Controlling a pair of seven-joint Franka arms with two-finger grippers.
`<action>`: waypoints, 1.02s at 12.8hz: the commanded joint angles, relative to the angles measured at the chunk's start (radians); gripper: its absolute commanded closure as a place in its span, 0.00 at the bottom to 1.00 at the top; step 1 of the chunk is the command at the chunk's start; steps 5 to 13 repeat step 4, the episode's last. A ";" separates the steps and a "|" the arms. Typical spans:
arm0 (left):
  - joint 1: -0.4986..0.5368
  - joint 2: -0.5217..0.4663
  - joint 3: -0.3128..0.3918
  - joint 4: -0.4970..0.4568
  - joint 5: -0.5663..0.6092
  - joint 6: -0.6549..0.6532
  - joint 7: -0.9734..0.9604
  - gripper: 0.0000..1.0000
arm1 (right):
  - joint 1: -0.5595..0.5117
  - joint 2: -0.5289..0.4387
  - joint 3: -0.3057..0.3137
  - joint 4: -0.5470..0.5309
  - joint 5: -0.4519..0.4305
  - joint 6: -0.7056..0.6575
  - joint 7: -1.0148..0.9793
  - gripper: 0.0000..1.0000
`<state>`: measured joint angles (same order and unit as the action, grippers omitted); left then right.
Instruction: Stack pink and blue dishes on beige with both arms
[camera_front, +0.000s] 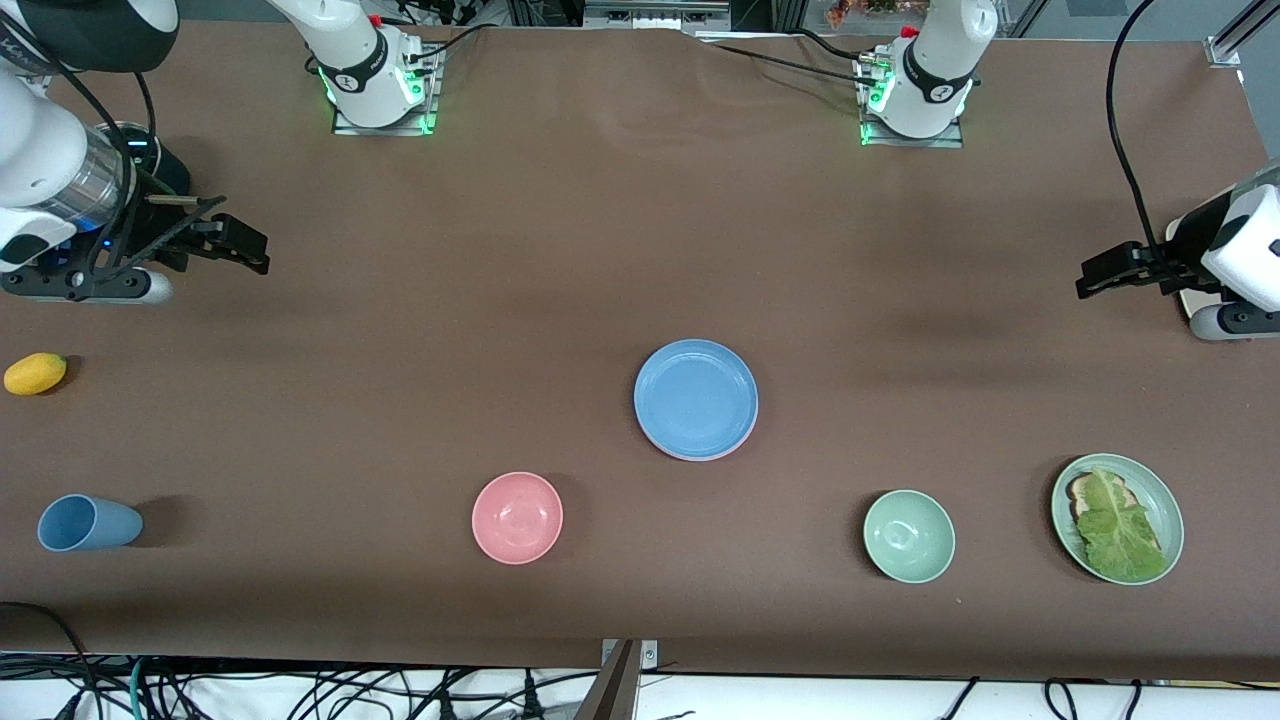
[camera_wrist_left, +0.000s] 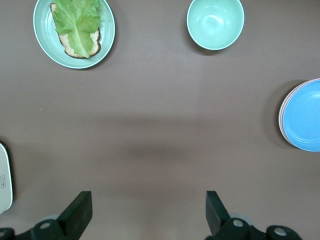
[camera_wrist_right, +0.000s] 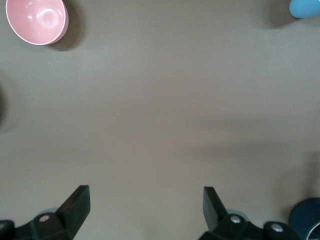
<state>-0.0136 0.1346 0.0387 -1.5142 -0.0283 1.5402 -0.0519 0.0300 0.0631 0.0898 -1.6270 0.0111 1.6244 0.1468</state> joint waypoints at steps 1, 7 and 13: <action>-0.005 -0.004 0.004 0.002 -0.004 0.005 0.018 0.00 | -0.018 -0.008 0.015 0.009 0.000 -0.003 -0.030 0.00; -0.006 -0.004 0.004 0.002 -0.004 0.005 0.018 0.00 | -0.018 -0.011 -0.007 0.010 0.007 -0.038 -0.062 0.00; -0.006 -0.004 0.004 0.002 -0.004 0.005 0.018 0.00 | -0.018 -0.011 -0.007 0.010 0.007 -0.038 -0.062 0.00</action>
